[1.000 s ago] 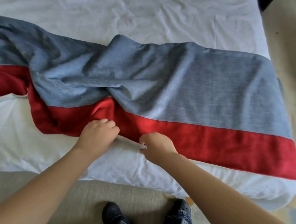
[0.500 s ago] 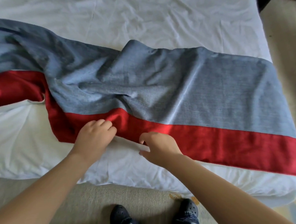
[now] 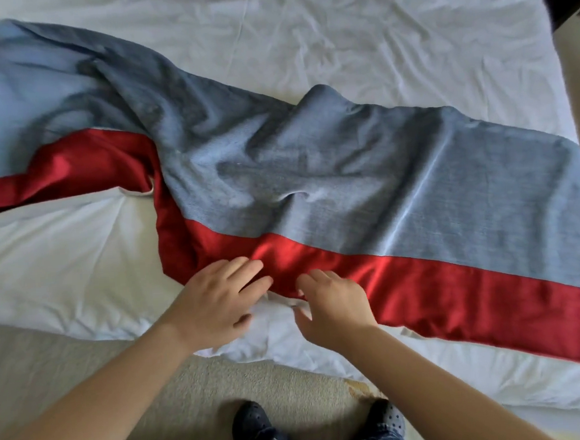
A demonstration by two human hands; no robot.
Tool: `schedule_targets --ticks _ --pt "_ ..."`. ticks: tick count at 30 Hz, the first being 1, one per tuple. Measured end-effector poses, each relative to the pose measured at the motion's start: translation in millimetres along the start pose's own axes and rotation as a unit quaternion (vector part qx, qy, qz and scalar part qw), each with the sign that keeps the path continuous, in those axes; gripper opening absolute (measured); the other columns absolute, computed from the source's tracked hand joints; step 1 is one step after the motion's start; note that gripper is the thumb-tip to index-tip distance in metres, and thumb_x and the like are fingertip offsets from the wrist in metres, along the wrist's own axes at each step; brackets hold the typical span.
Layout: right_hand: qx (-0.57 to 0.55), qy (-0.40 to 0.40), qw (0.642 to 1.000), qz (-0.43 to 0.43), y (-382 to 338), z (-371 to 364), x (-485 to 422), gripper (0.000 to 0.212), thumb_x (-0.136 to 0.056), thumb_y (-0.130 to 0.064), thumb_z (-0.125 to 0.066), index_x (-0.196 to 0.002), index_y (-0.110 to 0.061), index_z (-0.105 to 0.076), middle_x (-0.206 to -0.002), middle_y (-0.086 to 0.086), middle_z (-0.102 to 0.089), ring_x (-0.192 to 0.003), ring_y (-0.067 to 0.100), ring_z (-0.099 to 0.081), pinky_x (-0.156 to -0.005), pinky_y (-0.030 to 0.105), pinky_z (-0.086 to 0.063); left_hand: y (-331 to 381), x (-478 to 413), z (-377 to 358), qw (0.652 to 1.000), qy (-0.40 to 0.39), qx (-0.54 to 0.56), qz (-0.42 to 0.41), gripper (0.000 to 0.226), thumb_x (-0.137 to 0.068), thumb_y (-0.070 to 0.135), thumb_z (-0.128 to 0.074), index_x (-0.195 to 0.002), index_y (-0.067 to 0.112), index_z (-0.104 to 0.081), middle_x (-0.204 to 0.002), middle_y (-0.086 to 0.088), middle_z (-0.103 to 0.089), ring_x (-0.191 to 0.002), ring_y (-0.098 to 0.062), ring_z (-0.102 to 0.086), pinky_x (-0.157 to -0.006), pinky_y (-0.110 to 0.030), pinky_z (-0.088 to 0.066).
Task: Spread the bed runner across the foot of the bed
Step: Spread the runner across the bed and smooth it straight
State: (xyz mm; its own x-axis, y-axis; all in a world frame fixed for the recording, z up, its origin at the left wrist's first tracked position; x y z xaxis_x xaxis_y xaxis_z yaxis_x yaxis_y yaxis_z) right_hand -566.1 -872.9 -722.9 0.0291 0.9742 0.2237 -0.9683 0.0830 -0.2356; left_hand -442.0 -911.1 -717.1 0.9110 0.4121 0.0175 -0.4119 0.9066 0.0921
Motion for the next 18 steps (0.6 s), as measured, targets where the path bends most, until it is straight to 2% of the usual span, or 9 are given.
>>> schedule_targets --ticks 1,3,5,7,8,10,13,15,18 --pt "-0.013 0.02 0.999 0.034 -14.3 3.6 -6.2 0.029 -0.059 -0.037 -0.072 -0.079 -0.02 -0.059 -0.073 -0.004 -0.057 -0.064 0.02 -0.059 -0.044 0.027 -0.042 -8.4 7.6 3.6 1.0 0.007 -0.01 0.0 0.055 -0.064 0.034 -0.064 -0.116 0.015 -0.063 -0.119 -0.008 -0.059 -0.105 -0.026 -0.056 -0.088 -0.038 -0.044" --pt "-0.031 0.043 0.993 0.106 -48.1 11.1 -19.0 0.039 -0.061 -0.036 -0.075 -0.094 -0.02 -0.06 -0.085 -0.002 -0.057 -0.075 0.021 -0.059 -0.051 0.031 -0.048 -27.6 22.3 5.2 0.999 0.008 -0.039 0.001 0.06 -0.065 0.038 -0.066 -0.119 0.013 -0.063 -0.118 -0.009 -0.062 -0.105 -0.026 -0.059 -0.092 -0.037 -0.041" --pt "-0.021 0.047 0.988 0.142 -77.7 10.0 -30.6 0.042 -0.06 -0.028 -0.076 -0.099 -0.02 -0.061 -0.087 -0.001 -0.056 -0.075 0.022 -0.057 -0.052 0.031 -0.048 -46.6 32.6 0.9 0.998 -0.017 -0.056 0.006 0.043 -0.069 0.034 -0.059 -0.105 0.013 -0.066 -0.102 -0.006 -0.066 -0.093 -0.025 -0.062 -0.087 -0.037 -0.043" --pt "0.014 0.026 0.991 0.13 -94.0 -3.3 -41.3 0.038 -0.055 -0.02 -0.078 -0.089 -0.021 -0.063 -0.08 -0.002 -0.054 -0.065 0.02 -0.056 -0.044 0.026 -0.04 -58.6 37.4 -0.5 0.997 -0.037 -0.069 0.005 0.014 -0.074 0.018 -0.054 -0.084 0.015 -0.063 -0.081 -0.002 -0.063 -0.078 -0.025 -0.062 -0.075 -0.037 -0.047" --pt "0.026 0.008 0.994 0.109 -97.3 -10.1 -45.0 0.036 -0.051 -0.021 -0.081 -0.082 -0.022 -0.062 -0.076 -0.003 -0.053 -0.06 0.019 -0.055 -0.041 0.024 -0.035 -61.9 38.2 -0.7 0.996 -0.048 -0.074 0.002 0.01 -0.074 0.01 -0.053 -0.076 0.016 -0.061 -0.073 -0.001 -0.059 -0.071 -0.024 -0.06 -0.068 -0.036 -0.049" --pt "0.027 -0.018 0.996 0.089 -101.9 -22.5 -46.9 0.043 -0.041 -0.033 -0.088 -0.073 -0.022 -0.061 -0.071 -0.004 -0.053 -0.054 0.017 -0.055 -0.037 0.02 -0.028 -65.9 39.5 -1.2 0.994 -0.059 -0.093 -0.011 0.019 -0.073 0.003 -0.048 -0.067 0.017 -0.058 -0.063 0.0 -0.053 -0.061 -0.023 -0.056 -0.058 -0.034 -0.048" --pt "0.039 -0.049 0.992 0.105 -114.0 -34.8 -39.0 0.057 -0.032 -0.047 -0.09 -0.073 -0.02 -0.06 -0.068 -0.003 -0.054 -0.048 0.015 -0.053 -0.037 0.02 -0.023 -76.9 42.4 5.4 0.994 -0.035 -0.104 -0.008 0.019 -0.068 0.001 -0.044 -0.062 0.017 -0.053 -0.058 0.0 -0.048 -0.055 -0.023 -0.051 -0.052 -0.034 -0.044" --pt "0.059 -0.012 0.994 0.094 -121.3 -27.4 -40.6 0.044 -0.036 -0.028 -0.09 -0.068 -0.022 -0.06 -0.06 -0.005 -0.052 -0.041 0.014 -0.049 -0.035 0.019 -0.021 -88.1 45.6 11.9 0.994 -0.016 -0.104 0.001 0.018 -0.069 0.001 -0.043 -0.063 0.016 -0.051 -0.058 -0.002 -0.047 -0.054 -0.024 -0.05 -0.05 -0.034 -0.044" --pt "-0.004 0.033 0.999 0.031 -119.3 -21.8 -48.4 0.04 -0.033 -0.006 -0.079 -0.064 -0.019 -0.057 -0.054 -0.004 -0.052 -0.038 0.017 -0.05 -0.035 0.017 -0.024 -95.0 50.2 23.4 0.992 0.011 -0.124 0.012 0.024 -0.07 -0.005 -0.037 -0.064 0.016 -0.048 -0.059 -0.003 -0.043 -0.054 -0.024 -0.047 -0.047 -0.034 -0.041"
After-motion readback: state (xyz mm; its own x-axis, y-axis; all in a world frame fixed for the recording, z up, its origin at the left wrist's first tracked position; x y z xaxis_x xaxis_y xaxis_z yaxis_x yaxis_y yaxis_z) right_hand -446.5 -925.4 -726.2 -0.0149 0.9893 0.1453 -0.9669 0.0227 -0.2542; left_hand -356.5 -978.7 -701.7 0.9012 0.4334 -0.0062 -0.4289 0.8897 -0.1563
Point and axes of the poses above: each hand's wrist, its own x-axis away from the middle knuckle, its own z-axis out of the back of the hand, y = z × x, the point moved 8 cm from there along -x, towards the middle knuckle
